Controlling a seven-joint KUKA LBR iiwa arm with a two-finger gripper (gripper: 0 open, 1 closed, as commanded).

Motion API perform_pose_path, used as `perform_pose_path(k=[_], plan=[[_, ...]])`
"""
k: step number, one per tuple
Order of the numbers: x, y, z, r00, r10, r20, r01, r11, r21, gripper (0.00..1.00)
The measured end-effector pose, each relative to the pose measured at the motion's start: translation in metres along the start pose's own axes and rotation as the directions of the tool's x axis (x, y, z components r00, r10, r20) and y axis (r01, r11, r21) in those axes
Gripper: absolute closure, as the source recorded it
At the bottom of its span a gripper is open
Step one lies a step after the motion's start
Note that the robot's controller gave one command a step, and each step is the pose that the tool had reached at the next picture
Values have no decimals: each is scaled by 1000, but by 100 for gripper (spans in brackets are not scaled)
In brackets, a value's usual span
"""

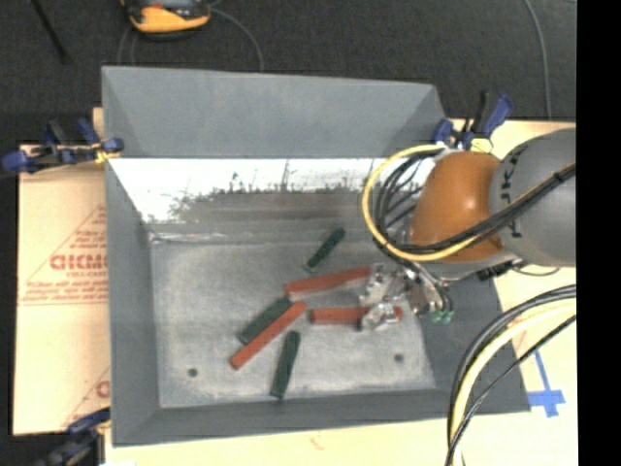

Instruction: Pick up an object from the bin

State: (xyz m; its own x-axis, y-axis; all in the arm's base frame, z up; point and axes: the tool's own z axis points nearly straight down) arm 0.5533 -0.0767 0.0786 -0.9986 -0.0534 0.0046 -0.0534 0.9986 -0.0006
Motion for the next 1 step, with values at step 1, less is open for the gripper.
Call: perform_pose_path(k=[1], plan=[[-1, -11, -152, 999, 37, 13, -37, 999, 0, 100]])
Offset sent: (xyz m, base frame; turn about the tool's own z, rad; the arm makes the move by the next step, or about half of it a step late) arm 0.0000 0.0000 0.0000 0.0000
